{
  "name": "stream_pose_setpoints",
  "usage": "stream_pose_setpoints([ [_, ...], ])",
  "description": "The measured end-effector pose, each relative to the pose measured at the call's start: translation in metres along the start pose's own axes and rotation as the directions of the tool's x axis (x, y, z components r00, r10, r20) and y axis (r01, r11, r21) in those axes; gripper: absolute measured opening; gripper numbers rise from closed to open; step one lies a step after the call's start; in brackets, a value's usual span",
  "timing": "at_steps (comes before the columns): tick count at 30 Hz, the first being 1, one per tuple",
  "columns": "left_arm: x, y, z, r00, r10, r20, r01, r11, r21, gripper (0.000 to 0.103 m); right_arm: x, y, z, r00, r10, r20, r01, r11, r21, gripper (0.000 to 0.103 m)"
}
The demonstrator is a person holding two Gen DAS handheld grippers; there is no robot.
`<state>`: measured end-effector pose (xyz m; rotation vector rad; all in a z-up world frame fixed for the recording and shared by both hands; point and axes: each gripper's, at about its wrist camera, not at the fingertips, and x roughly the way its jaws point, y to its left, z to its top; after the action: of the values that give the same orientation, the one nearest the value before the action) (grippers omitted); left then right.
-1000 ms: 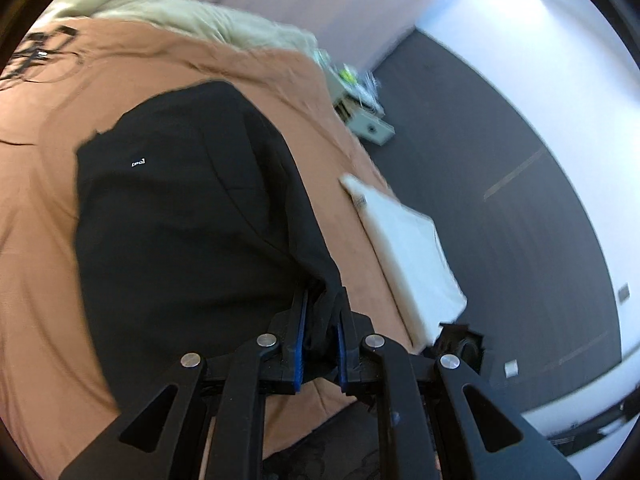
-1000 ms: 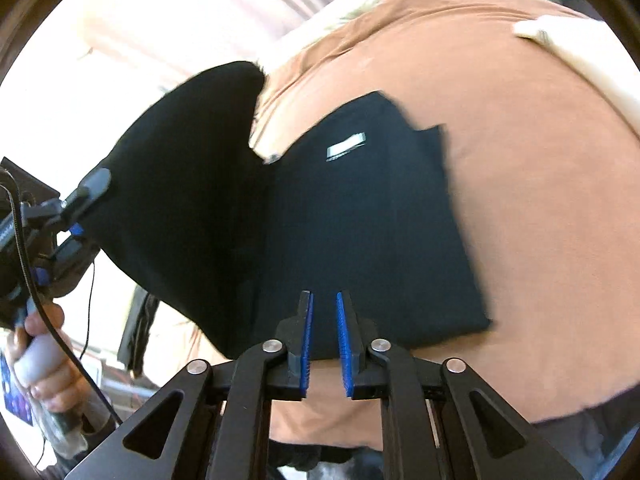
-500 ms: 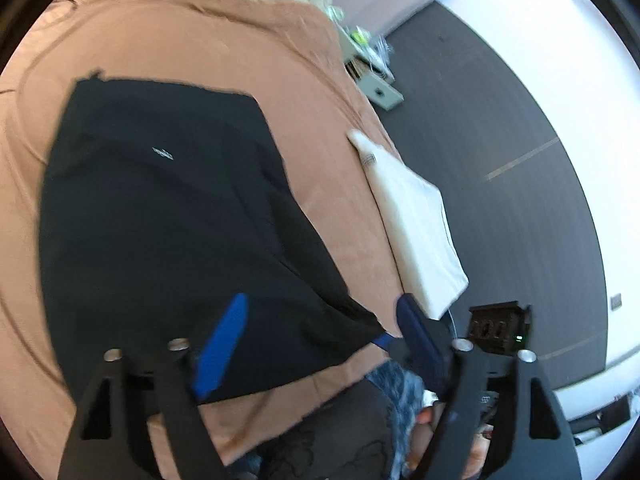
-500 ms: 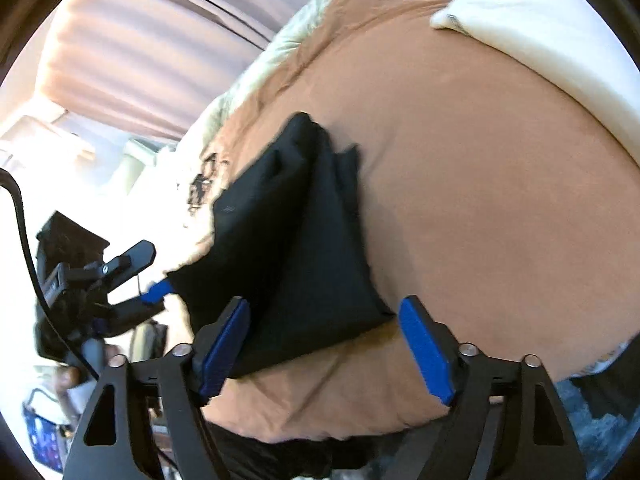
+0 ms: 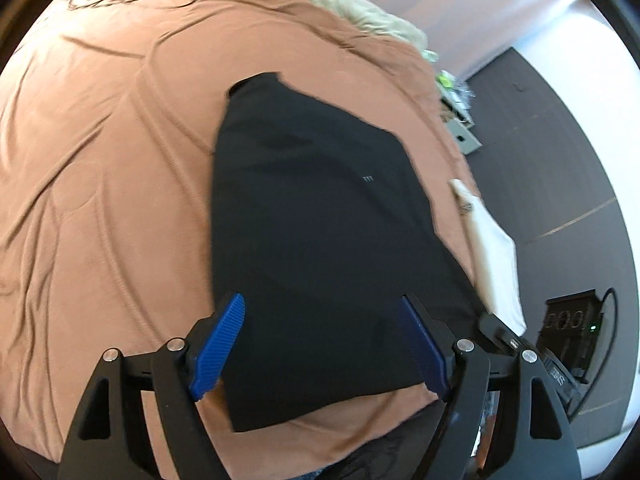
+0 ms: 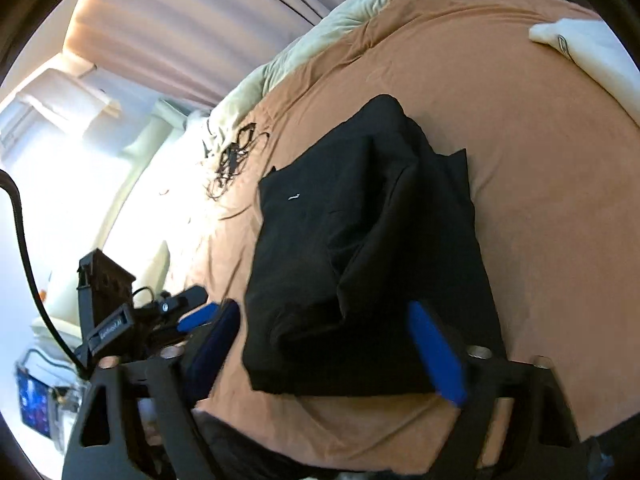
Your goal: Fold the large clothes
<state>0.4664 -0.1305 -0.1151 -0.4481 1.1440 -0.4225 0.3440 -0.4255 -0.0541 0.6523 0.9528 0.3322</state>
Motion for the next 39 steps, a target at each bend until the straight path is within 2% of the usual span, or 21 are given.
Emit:
stream_pose_setpoints([
  [1, -0.001, 0.008, -0.003, 1.000, 0.011, -0.004, -0.011, 1.000, -0.010, 0.079, 0.005, -0.001, 0.002, 1.000, -0.004, -0.006, 0.004, 1.000, -0.002, 0.025],
  [4, 0.005, 0.020, -0.007, 0.999, 0.039, -0.017, -0.039, 0.999, -0.021, 0.079, 0.002, -0.014, -0.003, 1.000, -0.001, -0.008, 0.001, 1.000, 0.015, 0.017],
  [7, 0.016, 0.023, -0.008, 0.997, 0.068, -0.029, -0.068, 0.997, -0.019, 0.079, -0.006, -0.020, -0.010, 1.000, -0.027, 0.004, 0.027, 1.000, -0.004, 0.014],
  [11, 0.031, 0.026, -0.014, 0.995, 0.084, -0.058, -0.085, 0.996, -0.013, 0.079, -0.012, -0.045, -0.023, 0.999, -0.054, -0.002, 0.055, 0.997, 0.046, 0.012],
  [15, 0.039, 0.019, -0.018, 0.994, 0.086, -0.074, -0.086, 0.996, 0.012, 0.073, -0.011, -0.070, -0.034, 0.997, -0.078, -0.025, 0.080, 0.992, 0.094, 0.011],
  [19, 0.043, 0.014, -0.014, 0.995, 0.088, -0.048, -0.086, 0.996, 0.035, 0.066, -0.010, -0.074, -0.042, 0.992, -0.122, -0.038, 0.125, 0.989, 0.077, 0.009],
  [21, 0.042, 0.013, -0.011, 0.996, 0.086, -0.039, -0.084, 0.995, 0.047, 0.059, -0.009, -0.074, -0.044, 0.988, -0.148, -0.044, 0.151, 0.987, 0.063, 0.009],
  [24, 0.046, 0.009, -0.006, 0.995, 0.090, -0.038, -0.088, 0.995, 0.053, 0.058, -0.008, -0.078, -0.044, 0.986, -0.154, -0.060, 0.158, 0.984, 0.078, 0.011],
  [26, 0.047, 0.010, -0.005, 0.995, 0.098, -0.037, -0.095, 0.994, 0.053, 0.055, -0.008, -0.075, -0.041, 0.986, -0.154, -0.066, 0.159, 0.985, 0.075, 0.018],
  [28, 0.047, 0.009, -0.005, 0.995, 0.093, -0.036, -0.092, 0.995, 0.048, 0.054, -0.013, -0.070, -0.036, 0.982, -0.181, -0.058, 0.185, 0.981, 0.061, 0.046],
  [29, 0.047, 0.009, -0.005, 0.995, 0.091, -0.036, -0.089, 0.995, 0.051, 0.053, -0.017, -0.069, -0.033, 0.980, -0.193, -0.051, 0.196, 0.979, 0.052, 0.051],
  [31, 0.045, 0.008, -0.006, 0.995, 0.092, -0.035, -0.089, 0.994, 0.063, 0.053, -0.025, -0.068, -0.024, 0.983, -0.180, -0.029, 0.181, 0.983, 0.040, 0.068],
  [34, 0.044, 0.005, -0.007, 0.995, 0.090, -0.034, -0.088, 0.994, 0.071, 0.053, -0.024, -0.068, -0.005, 0.989, -0.146, -0.033, 0.147, 0.989, 0.032, 0.077],
  [39, 0.044, 0.003, -0.004, 0.995, 0.090, -0.041, -0.086, 0.993, 0.075, 0.053, 0.002, -0.074, 0.038, 0.993, -0.095, -0.065, 0.096, 0.995, 0.018, 0.078],
])
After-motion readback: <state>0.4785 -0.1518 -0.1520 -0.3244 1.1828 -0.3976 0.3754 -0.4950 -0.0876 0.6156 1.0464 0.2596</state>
